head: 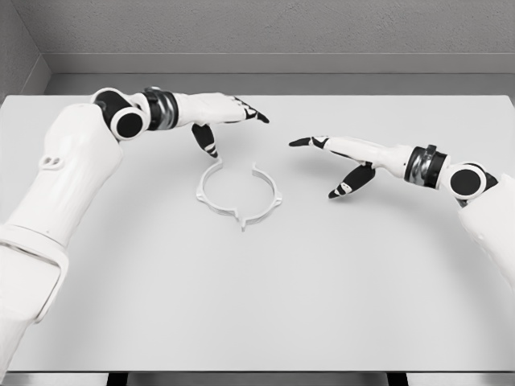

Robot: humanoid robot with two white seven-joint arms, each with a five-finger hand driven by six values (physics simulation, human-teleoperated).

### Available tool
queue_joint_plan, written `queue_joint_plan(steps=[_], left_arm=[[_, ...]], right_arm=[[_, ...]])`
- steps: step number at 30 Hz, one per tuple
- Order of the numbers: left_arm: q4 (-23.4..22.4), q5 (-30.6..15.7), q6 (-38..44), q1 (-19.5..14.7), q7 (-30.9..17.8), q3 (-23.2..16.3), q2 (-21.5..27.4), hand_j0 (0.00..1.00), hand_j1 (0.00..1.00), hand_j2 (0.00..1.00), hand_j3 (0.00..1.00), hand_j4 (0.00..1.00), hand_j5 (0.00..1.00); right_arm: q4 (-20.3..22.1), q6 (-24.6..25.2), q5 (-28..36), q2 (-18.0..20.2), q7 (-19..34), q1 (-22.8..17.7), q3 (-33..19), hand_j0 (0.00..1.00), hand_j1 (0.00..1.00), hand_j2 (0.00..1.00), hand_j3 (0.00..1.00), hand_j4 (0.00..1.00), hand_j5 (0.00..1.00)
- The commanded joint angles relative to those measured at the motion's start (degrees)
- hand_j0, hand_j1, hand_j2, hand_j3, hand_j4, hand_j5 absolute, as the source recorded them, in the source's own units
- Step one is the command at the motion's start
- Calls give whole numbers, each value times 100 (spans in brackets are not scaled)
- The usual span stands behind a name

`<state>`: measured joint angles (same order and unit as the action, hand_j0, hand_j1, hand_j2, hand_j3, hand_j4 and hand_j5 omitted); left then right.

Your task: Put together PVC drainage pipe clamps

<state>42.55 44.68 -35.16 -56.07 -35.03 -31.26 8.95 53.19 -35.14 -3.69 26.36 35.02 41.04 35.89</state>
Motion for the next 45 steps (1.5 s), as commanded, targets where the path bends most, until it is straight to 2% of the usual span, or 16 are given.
queue_joint_plan(steps=[1,3,5,6,10,12,14,16,22,31,37,40,42,45], left_arm=[[25,155,16,-9,3,6,-8,100,100,100,100,100,100],[51,234,16,-9,3,6,-8,100,100,100,100,100,100],[51,375,16,-18,3,-3,-16,100,100,100,100,100,100],[60,498,16,-18,3,-3,-60,100,100,100,100,100,100],[60,656,16,-18,3,-21,-104,100,100,100,100,100,100],[60,656,16,-53,3,-284,-139,100,100,100,100,100,100],[130,656,16,-53,3,-337,-166,100,100,100,100,100,100],[139,656,16,-53,3,-442,-166,100,100,100,100,100,100],[139,735,16,-53,3,-451,-157,100,100,100,100,100,100],[377,700,16,-105,3,-425,1,100,100,100,100,100,100],[359,1043,16,-123,3,-451,-69,100,100,100,100,100,100],[359,1192,16,-114,3,-662,-122,100,100,100,100,100,100],[324,1192,16,-114,3,-697,-113,100,100,100,100,100,100],[298,1201,16,-105,3,-733,-60,100,100,100,100,100,100]], right_arm=[[-11,14,43,185,-2,9,-38,100,100,100,100,100,100],[-28,14,35,290,-2,35,-117,100,100,100,100,100,100],[-37,14,35,378,-2,26,-636,100,100,100,100,100,100],[-28,14,35,387,-2,53,-653,100,100,100,100,100,100],[16,14,35,563,-2,114,-601,100,100,100,100,100,100],[16,14,43,721,-2,114,-627,100,100,100,100,100,100],[16,14,87,765,-2,106,-654,100,100,100,100,100,100],[16,14,114,765,-2,106,-654,100,100,100,100,100,100],[24,14,114,791,-2,106,-636,100,100,100,100,100,100],[24,14,114,783,-2,97,-618,100,100,100,100,100,100],[24,14,114,783,-2,88,-592,100,100,100,100,100,100],[24,14,114,783,-2,79,-610,100,100,100,100,100,100],[24,14,122,739,-2,106,-820,100,100,100,100,100,100],[33,14,122,563,-2,334,-1471,100,100,100,100,100,100]])
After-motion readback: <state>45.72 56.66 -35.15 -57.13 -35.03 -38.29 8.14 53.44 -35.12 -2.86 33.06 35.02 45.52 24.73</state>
